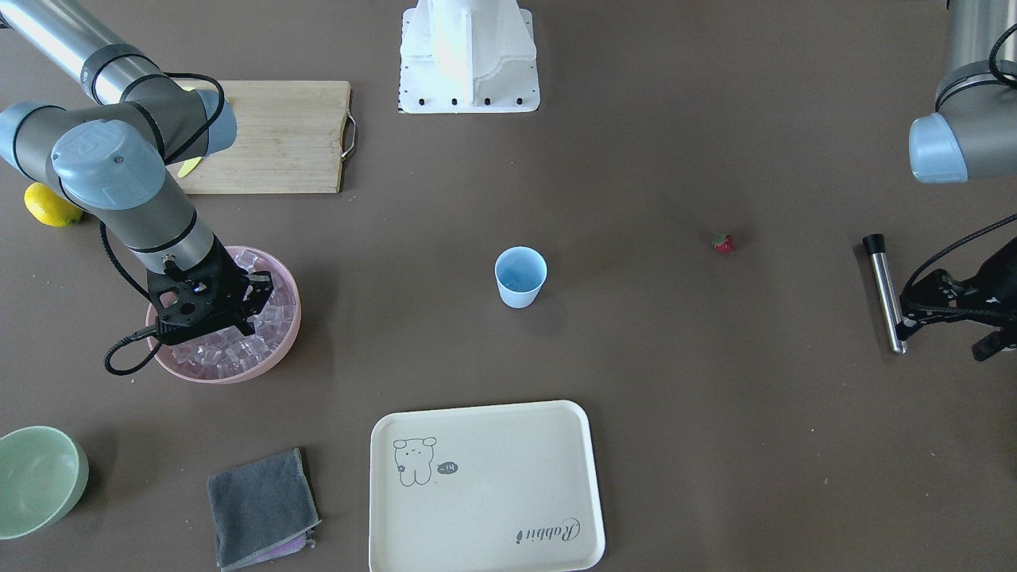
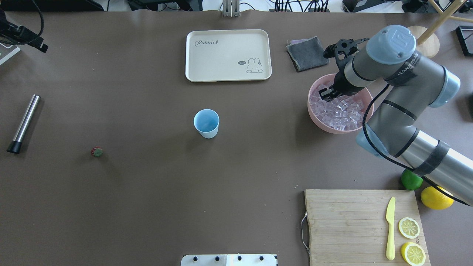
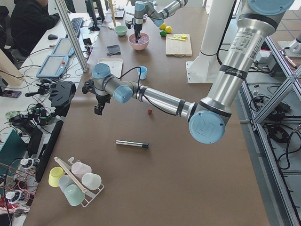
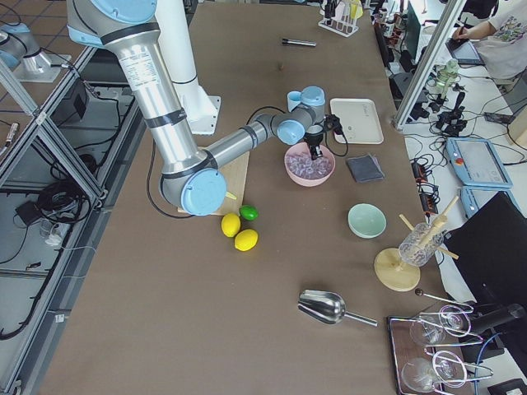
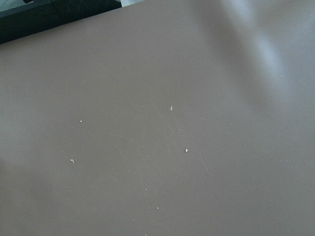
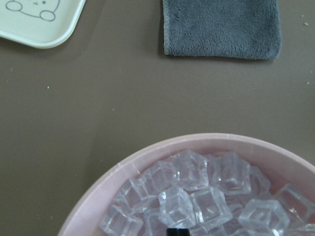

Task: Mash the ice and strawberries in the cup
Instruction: 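Lower the right gripper into the ice cubes in the bowl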

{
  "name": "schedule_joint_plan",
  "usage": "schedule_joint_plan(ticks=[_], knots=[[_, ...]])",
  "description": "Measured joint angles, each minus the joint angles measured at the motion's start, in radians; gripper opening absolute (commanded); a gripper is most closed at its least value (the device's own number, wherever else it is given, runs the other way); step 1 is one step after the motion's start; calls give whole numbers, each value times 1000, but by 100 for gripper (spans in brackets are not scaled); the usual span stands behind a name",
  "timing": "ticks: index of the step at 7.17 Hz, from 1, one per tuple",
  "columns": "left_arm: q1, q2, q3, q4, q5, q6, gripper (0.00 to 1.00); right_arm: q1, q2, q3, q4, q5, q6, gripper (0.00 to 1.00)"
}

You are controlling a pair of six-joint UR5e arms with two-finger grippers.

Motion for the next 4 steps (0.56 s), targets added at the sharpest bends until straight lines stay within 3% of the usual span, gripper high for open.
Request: schedule_joint_plan(ticks=[1, 4], knots=[[0, 0, 0, 0, 0, 0, 98, 1, 1, -8, -1, 1, 0, 86], [0, 1, -2, 0, 0, 0, 97, 0, 3, -21, -2, 3, -2, 88]])
